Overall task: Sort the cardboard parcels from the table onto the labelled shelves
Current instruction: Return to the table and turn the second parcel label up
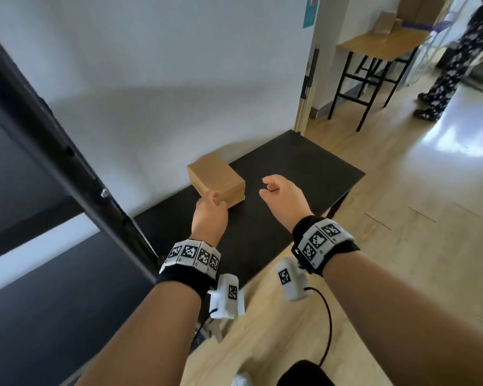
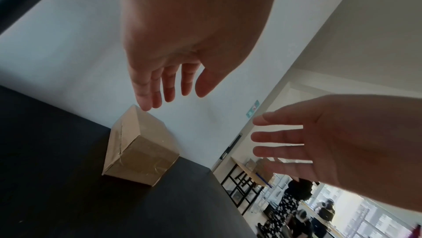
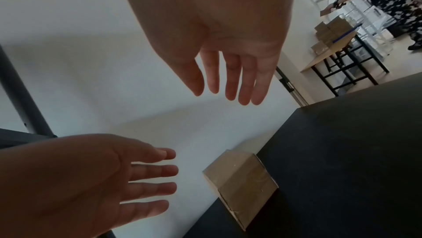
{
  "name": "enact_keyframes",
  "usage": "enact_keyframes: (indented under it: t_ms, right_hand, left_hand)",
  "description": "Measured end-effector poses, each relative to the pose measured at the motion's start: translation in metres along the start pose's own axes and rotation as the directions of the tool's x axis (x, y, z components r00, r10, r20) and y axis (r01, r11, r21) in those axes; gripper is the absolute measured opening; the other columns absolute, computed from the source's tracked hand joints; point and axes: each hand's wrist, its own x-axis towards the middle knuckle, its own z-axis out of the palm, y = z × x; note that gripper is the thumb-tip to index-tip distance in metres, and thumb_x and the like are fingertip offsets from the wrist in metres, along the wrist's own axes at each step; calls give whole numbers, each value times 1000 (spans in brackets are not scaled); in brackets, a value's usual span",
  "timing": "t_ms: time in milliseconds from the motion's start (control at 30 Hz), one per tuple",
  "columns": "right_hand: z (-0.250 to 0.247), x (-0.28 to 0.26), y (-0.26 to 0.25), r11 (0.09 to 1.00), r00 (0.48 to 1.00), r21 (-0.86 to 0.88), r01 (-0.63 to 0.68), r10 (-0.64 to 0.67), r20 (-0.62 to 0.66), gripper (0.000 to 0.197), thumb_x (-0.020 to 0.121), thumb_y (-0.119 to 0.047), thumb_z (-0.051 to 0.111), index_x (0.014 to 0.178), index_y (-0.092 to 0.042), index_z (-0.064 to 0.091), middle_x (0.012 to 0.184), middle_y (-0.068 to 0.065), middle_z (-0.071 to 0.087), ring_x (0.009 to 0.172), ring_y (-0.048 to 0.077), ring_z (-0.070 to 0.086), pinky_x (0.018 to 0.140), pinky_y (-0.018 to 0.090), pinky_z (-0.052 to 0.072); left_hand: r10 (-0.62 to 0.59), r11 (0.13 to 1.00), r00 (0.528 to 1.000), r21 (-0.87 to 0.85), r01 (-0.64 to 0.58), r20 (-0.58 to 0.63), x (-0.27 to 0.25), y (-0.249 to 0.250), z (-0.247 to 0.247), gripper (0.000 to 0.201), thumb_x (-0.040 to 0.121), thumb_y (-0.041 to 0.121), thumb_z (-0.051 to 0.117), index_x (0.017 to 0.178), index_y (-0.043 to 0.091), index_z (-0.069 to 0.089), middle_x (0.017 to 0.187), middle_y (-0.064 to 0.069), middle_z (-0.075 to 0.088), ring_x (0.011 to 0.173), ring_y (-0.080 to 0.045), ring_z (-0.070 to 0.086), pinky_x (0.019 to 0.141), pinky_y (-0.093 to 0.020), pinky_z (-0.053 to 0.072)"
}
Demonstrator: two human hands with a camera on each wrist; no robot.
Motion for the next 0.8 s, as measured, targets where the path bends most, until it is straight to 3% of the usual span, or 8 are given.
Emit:
enact_keyframes:
  t_ms: [133,300,500,633,800]
  right_hand:
    - [11,54,8,999,996,-47,27,-24,82,43,99,-23,55,140,-16,51,136,6,57,121,20,57,97,31,45]
    - [31,127,18,987,969,-103,121,-95,229,43,97,-25,55,139,-17,52,135,7,57,116,21,59,95,34,48]
    - [47,196,41,966,890,-144,217,-135,435,44,98,-25,53,141,-16,49,135,9,56,112,24,61,84,30,46]
    - [58,224,57,958,848,-167,233,-117,516,51,96,-27,54,145,-17,44,140,11,53,122,26,56,93,34,45]
    - [69,244,64,945,798,-197,260,-95,594,48,96,-24,54,141,-9,47,135,13,58,122,29,57,94,34,44]
  left_hand:
    - [-50,999,997,-6,50,-51,41,0,10,46,101,14,47,146,10,45,145,-14,52,130,-28,53,99,-34,44]
    - [-202,979,978,-15,201,-58,81,-3,29,53,98,19,52,150,17,41,149,-9,47,127,-24,54,85,-28,42]
    - [-264,964,958,-17,264,-114,114,9,58,39,96,9,48,134,8,56,129,-12,61,112,-28,61,90,-38,52]
    - [-371,927,917,-120,356,-145,122,7,75,42,95,15,52,137,13,52,130,-7,60,113,-23,60,85,-30,43]
    - [-469,879,863,-195,435,-187,133,1,88,34,98,18,51,130,8,47,127,-8,60,109,-25,59,83,-32,42]
